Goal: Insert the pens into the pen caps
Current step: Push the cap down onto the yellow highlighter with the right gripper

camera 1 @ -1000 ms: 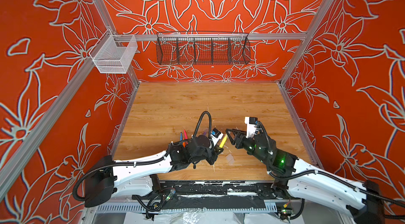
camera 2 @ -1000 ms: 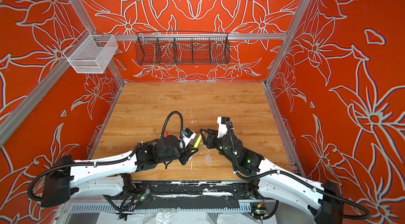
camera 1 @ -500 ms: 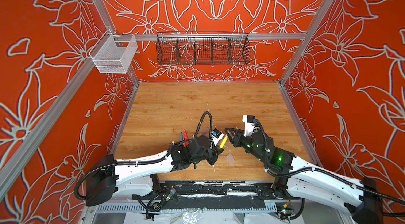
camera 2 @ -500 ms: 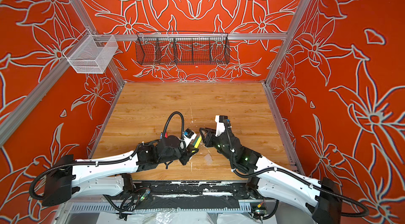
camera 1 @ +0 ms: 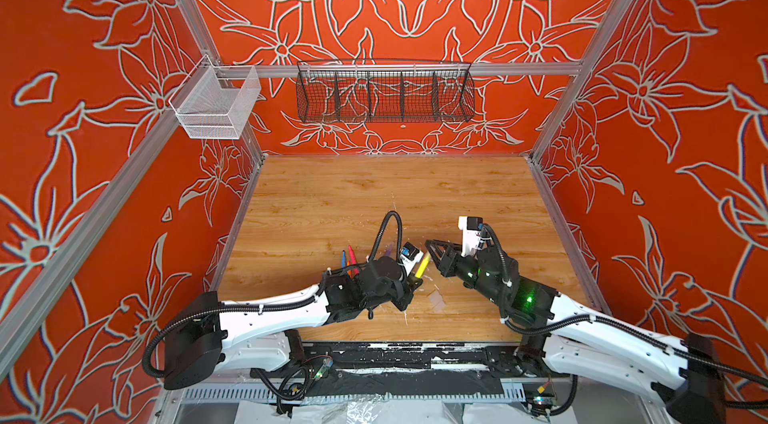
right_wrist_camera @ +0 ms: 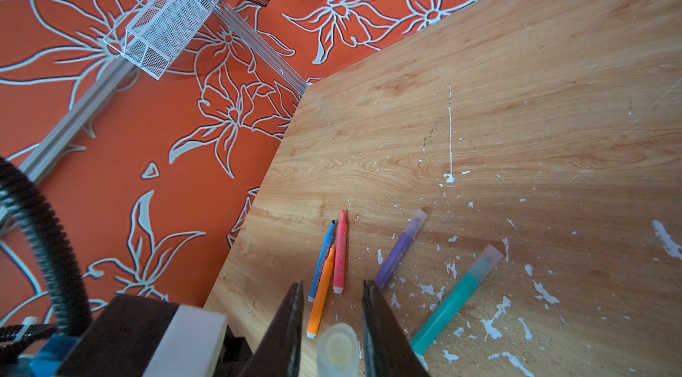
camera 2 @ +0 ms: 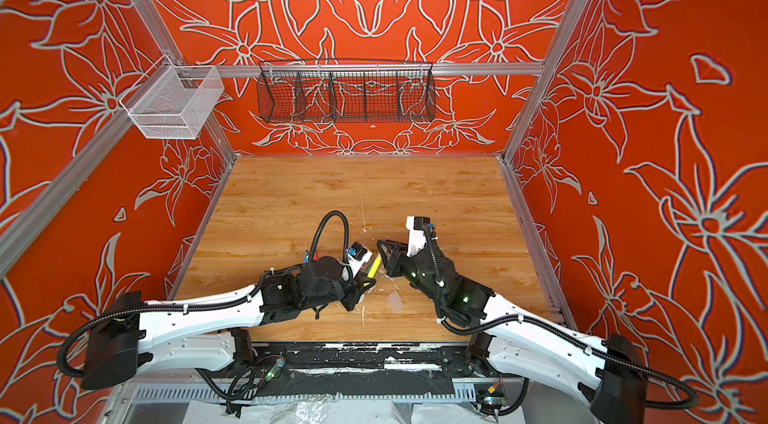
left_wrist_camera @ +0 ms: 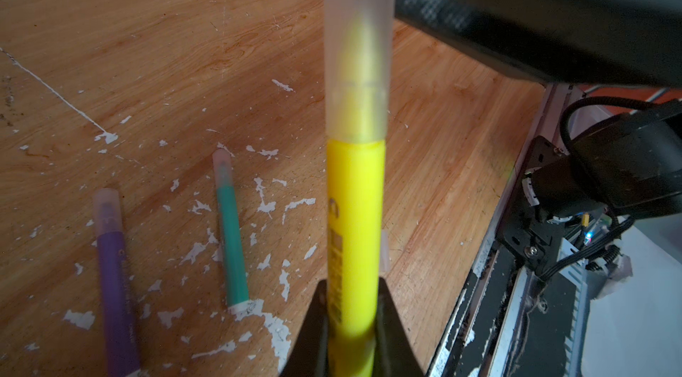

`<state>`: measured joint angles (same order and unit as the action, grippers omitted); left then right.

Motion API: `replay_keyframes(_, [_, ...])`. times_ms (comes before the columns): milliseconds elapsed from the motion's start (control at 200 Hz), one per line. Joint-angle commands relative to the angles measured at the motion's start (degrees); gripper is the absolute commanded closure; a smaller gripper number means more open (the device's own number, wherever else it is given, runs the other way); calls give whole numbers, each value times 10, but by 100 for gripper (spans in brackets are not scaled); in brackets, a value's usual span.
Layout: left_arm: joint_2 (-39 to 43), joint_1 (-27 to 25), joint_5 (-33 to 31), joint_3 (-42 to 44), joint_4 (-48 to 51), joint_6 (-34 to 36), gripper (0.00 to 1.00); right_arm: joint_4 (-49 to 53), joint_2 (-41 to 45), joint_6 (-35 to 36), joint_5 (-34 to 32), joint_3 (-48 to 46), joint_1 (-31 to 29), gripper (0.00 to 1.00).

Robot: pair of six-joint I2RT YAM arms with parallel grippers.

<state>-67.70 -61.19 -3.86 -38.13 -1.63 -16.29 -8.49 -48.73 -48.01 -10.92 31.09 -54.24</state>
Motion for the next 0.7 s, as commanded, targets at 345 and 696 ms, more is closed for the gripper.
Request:
replay_keyframes(345, [-2, -3, -3, -16, -8, 8, 100, -18, -28, 10, 19, 17, 3, 88])
replay_keyframes(696, [-10, 31, -1, -84, 35, -12, 100, -35, -32, 12, 25, -7, -9, 98])
